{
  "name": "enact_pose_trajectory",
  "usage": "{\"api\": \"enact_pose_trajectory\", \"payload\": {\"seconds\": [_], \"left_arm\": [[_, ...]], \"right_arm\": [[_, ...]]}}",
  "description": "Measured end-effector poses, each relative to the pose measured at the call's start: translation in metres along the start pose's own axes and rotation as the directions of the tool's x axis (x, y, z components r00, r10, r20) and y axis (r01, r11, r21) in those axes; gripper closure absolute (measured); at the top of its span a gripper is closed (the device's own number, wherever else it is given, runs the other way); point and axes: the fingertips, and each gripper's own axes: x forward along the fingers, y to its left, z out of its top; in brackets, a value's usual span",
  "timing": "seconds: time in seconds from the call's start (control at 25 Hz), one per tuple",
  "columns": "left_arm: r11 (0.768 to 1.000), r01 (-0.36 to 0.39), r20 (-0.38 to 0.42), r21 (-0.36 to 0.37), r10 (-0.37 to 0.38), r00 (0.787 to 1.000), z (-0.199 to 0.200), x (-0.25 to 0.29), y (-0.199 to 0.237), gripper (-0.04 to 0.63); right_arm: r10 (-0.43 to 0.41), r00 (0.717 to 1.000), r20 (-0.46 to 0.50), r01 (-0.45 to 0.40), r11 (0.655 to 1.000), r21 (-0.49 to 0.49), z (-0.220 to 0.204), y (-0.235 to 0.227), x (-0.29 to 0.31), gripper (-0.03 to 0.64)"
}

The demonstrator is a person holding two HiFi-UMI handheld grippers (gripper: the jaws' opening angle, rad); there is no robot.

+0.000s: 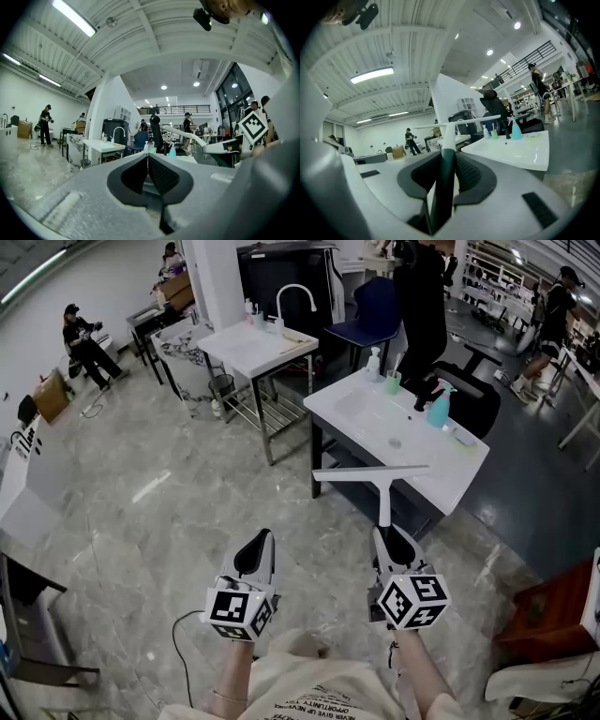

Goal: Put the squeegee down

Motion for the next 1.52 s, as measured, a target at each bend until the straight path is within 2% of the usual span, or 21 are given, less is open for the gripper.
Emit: {"api": "enact_pose_trajectory", "payload": {"seconds": [0.4,0.68,1.24,1.52], "left_arm": [[1.000,-0.008,0.009,0.000,0.008,1.000,0.006,0.019,0.004,0.572],[1.000,0.009,0.006,-0.005,-0.009,1.000,0.002,0.053,0.017,0.572],[0.996,0.088,-0.019,-0.024,-0.088,0.996,0.007,0.177,0.082,0.572],[0.992,0.121,-0.025,-0.042,-0.122,0.992,0.007,0.217,0.113,0.572]], "right_arm": [[0.017,1.000,0.013,-0.017,1.000,0.022,0.008,-0.010,0.014,0.522],[0.007,1.000,0.009,-0.008,1.000,0.025,0.008,-0.021,0.043,0.522],[-0.078,0.997,-0.015,0.079,0.995,0.066,0.020,-0.046,0.164,0.522],[-0.109,0.994,-0.023,0.111,0.991,0.078,0.024,-0.045,0.213,0.522]]}}
